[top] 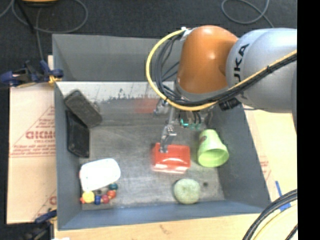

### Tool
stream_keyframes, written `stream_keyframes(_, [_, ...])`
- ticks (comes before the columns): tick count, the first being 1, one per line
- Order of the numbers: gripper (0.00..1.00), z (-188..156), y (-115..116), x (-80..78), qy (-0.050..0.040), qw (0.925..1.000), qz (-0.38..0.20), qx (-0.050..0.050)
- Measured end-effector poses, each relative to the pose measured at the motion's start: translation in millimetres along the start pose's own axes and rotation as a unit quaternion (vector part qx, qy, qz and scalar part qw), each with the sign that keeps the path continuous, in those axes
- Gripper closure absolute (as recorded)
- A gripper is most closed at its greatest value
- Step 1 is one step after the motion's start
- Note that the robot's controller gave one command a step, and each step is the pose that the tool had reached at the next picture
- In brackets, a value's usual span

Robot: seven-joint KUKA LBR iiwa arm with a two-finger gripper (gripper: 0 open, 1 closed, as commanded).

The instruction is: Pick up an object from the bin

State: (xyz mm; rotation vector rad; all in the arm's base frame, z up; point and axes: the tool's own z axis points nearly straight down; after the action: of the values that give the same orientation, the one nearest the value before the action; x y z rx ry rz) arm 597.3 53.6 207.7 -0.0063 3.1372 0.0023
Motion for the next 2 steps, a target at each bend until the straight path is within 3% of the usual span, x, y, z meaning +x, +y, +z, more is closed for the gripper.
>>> stream_keyframes(1, [0.00,46.4,-9.4,11.6,-0.0022,0.9995,-0.032,0.001])
stream_keyframes(2, [1.00,131.5,-70.0,31.9,-0.0032,1.0000,-0.002,-0.001])
